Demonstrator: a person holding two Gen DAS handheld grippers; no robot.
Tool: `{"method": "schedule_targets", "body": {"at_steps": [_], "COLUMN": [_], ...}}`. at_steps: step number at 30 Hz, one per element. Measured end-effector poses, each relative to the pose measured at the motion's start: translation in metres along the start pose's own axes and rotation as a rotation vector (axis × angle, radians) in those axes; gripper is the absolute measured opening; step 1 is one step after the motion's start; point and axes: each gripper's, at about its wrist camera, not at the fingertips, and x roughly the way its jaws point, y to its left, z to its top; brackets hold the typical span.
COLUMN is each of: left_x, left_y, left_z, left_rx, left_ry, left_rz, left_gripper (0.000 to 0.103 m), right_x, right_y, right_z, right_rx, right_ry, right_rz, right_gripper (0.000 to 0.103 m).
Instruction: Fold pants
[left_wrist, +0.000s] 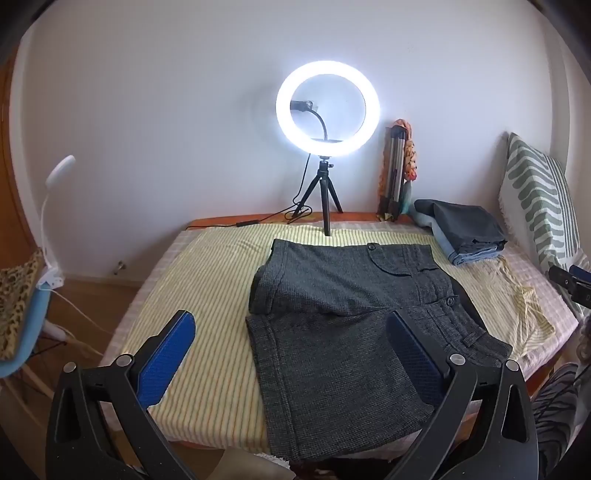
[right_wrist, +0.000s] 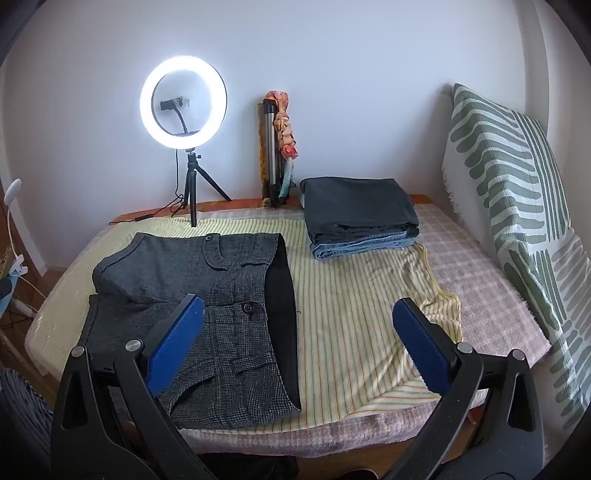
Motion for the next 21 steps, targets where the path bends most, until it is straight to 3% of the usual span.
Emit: {"method": "schedule_targets", "body": {"at_steps": [21], "left_x": [-0.007], "left_y": [-0.005], "left_z": [0.008], "left_rx": [0.005], "left_ry": [-0.036], "left_rz": [0.005], "left_gripper": [0.103], "right_x": [-0.007], "right_y": [-0.005], "right_z": [-0.001], "right_rx": [0.006], "right_ry": [-0.003], "right_rz": [0.007], "right_gripper": [0.103]}}
